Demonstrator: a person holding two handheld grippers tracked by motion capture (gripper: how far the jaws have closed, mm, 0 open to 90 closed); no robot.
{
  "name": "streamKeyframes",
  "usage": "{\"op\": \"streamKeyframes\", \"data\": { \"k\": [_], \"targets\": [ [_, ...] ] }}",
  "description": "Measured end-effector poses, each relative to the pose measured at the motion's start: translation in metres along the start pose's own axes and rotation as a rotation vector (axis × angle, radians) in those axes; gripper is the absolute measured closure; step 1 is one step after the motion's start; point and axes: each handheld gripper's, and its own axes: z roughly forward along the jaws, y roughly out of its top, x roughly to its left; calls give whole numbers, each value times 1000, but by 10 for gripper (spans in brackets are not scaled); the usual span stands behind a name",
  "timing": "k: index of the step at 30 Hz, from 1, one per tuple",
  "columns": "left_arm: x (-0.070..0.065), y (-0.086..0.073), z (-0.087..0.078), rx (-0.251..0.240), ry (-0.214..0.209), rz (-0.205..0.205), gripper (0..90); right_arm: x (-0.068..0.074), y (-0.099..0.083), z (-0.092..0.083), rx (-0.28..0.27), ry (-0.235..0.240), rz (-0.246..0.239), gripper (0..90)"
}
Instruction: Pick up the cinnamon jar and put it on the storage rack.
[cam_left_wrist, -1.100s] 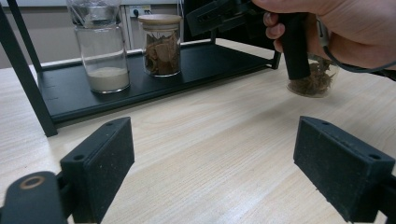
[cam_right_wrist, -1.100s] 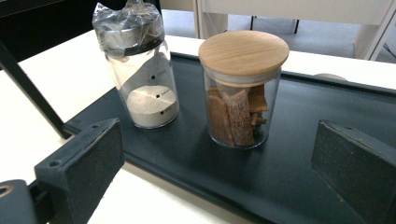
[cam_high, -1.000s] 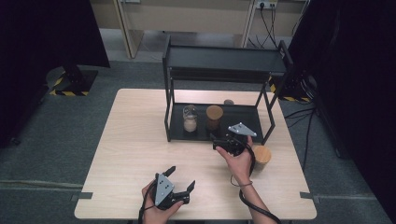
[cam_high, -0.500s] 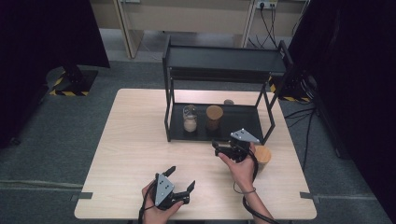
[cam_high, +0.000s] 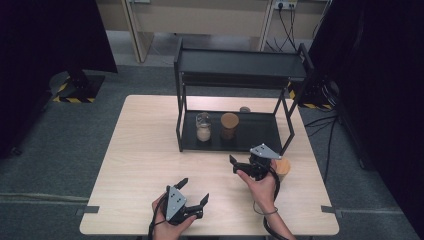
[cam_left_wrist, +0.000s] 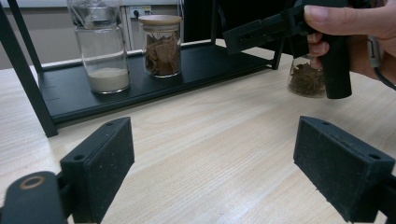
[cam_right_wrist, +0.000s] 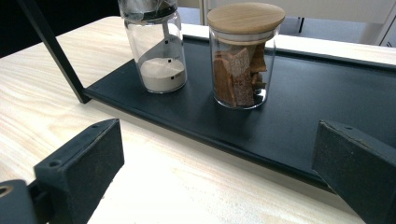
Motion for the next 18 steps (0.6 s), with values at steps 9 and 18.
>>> {"op": "streamKeyframes", "data": {
  "k": [9, 18],
  "targets": [
    [0, 0, 0, 0, 0, 1, 120, 0, -4, -11, -8, 8, -7, 29],
    [0, 0, 0, 1, 1, 0, 120, 1, -10, -24, -13, 15, -12, 29]
  ]
}}
